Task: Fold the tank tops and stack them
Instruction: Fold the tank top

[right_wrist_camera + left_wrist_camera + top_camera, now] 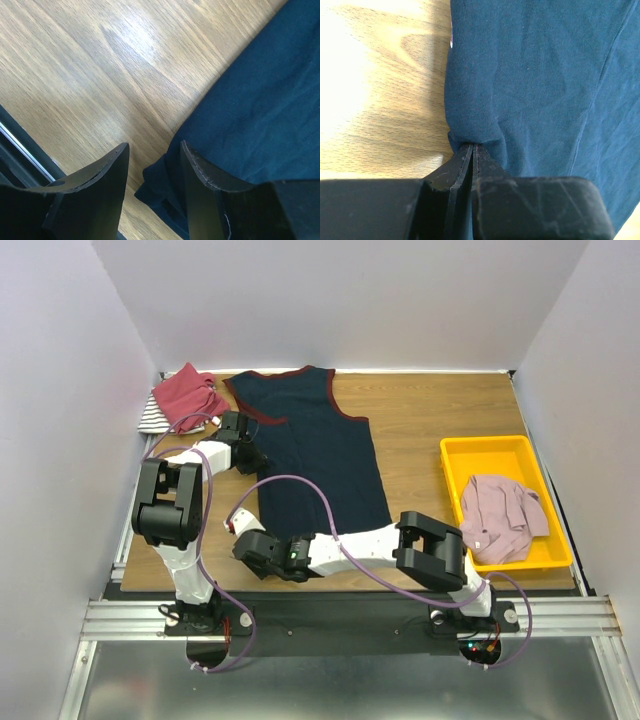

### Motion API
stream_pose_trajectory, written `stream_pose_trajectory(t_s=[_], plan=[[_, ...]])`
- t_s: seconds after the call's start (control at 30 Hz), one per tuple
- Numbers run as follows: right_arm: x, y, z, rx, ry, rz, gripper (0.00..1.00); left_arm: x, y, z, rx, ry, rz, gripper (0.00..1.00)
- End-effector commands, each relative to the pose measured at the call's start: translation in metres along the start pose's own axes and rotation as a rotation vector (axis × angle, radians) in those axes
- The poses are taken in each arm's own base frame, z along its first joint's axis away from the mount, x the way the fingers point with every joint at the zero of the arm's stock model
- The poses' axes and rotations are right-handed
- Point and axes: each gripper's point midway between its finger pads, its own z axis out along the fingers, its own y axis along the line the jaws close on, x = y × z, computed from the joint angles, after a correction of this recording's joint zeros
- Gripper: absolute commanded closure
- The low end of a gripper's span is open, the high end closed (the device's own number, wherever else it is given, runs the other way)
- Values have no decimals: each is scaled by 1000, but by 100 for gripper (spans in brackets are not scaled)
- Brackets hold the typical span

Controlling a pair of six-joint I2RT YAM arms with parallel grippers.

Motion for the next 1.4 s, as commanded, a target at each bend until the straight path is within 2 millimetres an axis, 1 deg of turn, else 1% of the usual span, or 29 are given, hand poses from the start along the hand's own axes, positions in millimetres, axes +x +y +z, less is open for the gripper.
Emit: stream_pose_trajectory(t_s=[0.0, 0.1, 0.13, 0.2, 0.23, 0.3, 0.4, 0.57, 0.67, 0.73, 0.77, 0.8, 0.87, 0.9, 0.93, 0.97, 1.0, 1.03, 1.07, 1.13, 1.17, 1.2, 1.23, 1.3, 1.37], plan=[[-21, 5, -13, -22, -55, 44, 49, 8, 16, 7, -52, 31, 18, 87], [-16, 5, -16, -30, -44, 62, 50, 8, 16, 8, -51, 29, 18, 87], [-11, 3, -17, -30, -34, 61, 50, 8, 15, 7, -52, 29, 19, 87], [-11, 2, -21, -29, -36, 73, 50, 7, 15, 7, -50, 28, 16, 87], [-7, 1, -21, -29, -28, 72, 51, 8, 16, 8, -52, 31, 15, 87], [-7, 0, -22, -30, -28, 79, 54, 8, 16, 8, -52, 31, 13, 87], [-8, 0, -25, -33, -31, 87, 56, 8, 16, 8, -54, 30, 13, 87], [-10, 3, -27, -49, -31, 93, 67, 9, 18, 9, -62, 31, 13, 87], [-12, 5, -31, -66, -33, 92, 72, 10, 18, 11, -62, 35, 11, 87], [-11, 4, -33, -69, -31, 88, 81, 9, 18, 12, -64, 35, 10, 87], [-14, 4, -37, -73, -39, 91, 86, 10, 18, 12, -64, 37, 10, 87], [-12, 2, -37, -71, -36, 87, 93, 10, 18, 13, -63, 39, 9, 87], [-13, 1, -42, -71, -41, 85, 97, 10, 18, 13, -66, 37, 8, 87], [-18, 0, -47, -76, -54, 88, 99, 9, 18, 13, -66, 37, 8, 87], [-19, 0, -49, -82, -55, 87, 100, 9, 18, 13, -66, 37, 7, 87], [-15, 0, -51, -88, -46, 79, 100, 9, 18, 14, -68, 38, 7, 87], [-17, 0, -57, -95, -55, 73, 99, 9, 18, 14, -68, 38, 8, 87], [-15, 0, -58, -103, -51, 65, 99, 8, 18, 15, -70, 38, 8, 87], [-9, 1, -60, -115, -36, 45, 100, 9, 18, 15, -73, 44, 8, 87], [-6, 2, -67, -129, -32, 25, 100, 9, 18, 16, -74, 45, 9, 87], [-2, 3, -69, -136, -23, 14, 100, 8, 17, 16, -73, 44, 8, 87], [6, 0, -70, -136, -8, -6, 100, 7, 18, 17, -76, 45, 9, 87], [8, 0, -74, -141, -7, -14, 100, 7, 18, 18, -79, 47, 9, 87], [21, 2, -77, -165, 15, -47, 100, 6, 17, 18, -79, 47, 12, 87], [26, 7, -83, -192, 21, -67, 99, 7, 17, 19, -82, 50, 12, 87]])
